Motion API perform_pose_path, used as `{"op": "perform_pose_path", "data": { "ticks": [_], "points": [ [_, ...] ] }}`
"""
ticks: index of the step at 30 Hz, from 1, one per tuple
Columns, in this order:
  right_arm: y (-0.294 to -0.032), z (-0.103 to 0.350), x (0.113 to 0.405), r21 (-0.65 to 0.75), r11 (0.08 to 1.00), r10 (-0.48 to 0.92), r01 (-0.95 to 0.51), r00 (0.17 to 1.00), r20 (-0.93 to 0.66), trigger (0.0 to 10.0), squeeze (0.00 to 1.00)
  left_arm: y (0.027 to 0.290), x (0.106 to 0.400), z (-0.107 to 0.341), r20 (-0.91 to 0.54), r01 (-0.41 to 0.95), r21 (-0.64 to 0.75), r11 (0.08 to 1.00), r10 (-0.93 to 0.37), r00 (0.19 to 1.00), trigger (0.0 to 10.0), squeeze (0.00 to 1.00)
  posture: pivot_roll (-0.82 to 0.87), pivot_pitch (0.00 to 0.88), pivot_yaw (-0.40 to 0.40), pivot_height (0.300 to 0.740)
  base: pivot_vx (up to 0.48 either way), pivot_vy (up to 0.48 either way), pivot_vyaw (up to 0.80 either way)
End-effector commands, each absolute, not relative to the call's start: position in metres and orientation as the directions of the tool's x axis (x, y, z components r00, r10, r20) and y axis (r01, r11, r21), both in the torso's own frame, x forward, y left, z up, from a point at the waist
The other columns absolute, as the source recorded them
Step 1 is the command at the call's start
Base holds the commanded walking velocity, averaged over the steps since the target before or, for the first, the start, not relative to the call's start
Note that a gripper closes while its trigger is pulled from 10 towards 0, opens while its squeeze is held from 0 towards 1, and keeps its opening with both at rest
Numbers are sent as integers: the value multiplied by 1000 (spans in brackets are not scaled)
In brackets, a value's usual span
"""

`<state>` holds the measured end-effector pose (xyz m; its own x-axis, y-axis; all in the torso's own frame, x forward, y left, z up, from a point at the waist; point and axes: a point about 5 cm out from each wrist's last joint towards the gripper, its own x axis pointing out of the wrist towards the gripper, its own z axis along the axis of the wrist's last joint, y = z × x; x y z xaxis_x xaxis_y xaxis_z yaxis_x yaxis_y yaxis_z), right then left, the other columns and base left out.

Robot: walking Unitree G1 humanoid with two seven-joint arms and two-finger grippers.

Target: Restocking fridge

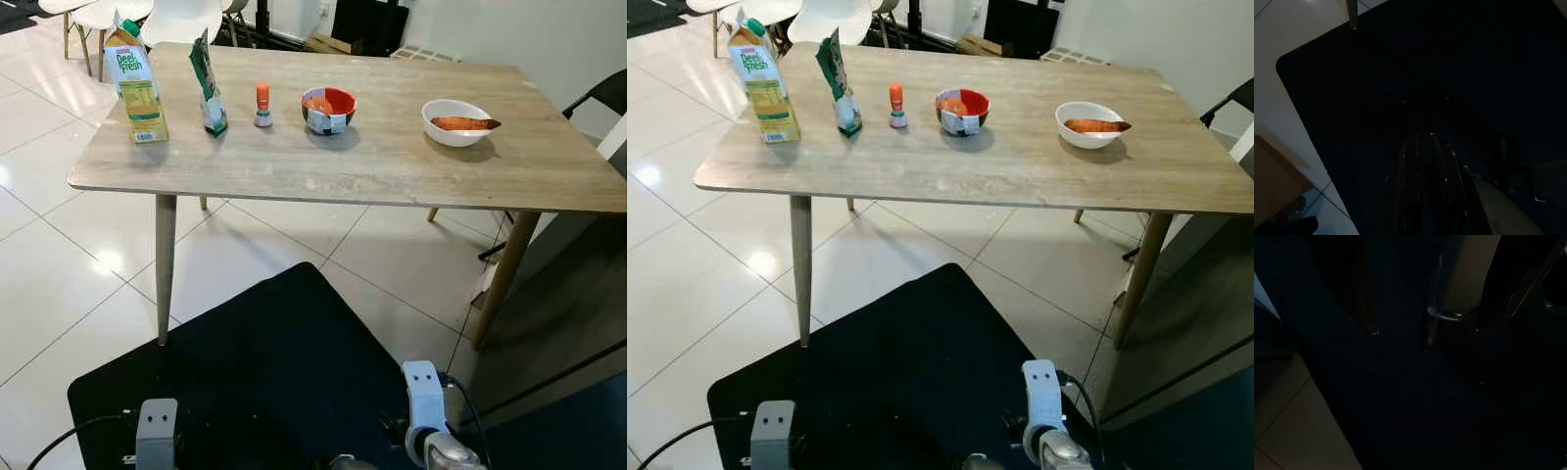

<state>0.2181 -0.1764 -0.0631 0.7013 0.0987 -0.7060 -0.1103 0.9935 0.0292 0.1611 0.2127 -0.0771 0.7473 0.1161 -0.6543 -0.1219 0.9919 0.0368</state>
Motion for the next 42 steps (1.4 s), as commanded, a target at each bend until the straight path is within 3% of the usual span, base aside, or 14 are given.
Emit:
{"op": "perform_pose_path", "data": {
  "ticks": [1, 34, 42],
  "points": [
    [-175, -66, 214, 22, 992, 102, -124, 686, -721, 10000, 0, 208, 152, -83, -686, -126, 21, 992, 106, 720, 10000, 0, -35, 95, -53, 740, 262, 0, 0],
    [-173, -69, 209, 24, 992, 101, -122, 681, -725, 10000, 0, 205, 144, -89, -722, -85, 19, 996, 72, 688, 10000, 0, -33, 105, -49, 740, 341, 0, 0],
    [-173, -74, 200, -1, 979, 134, -206, 639, -758, 10000, 0, 204, 143, -90, -730, -71, 20, 997, 64, 681, 10000, 0, -33, 108, -48, 740, 359, 0, -100]
  ]
}}
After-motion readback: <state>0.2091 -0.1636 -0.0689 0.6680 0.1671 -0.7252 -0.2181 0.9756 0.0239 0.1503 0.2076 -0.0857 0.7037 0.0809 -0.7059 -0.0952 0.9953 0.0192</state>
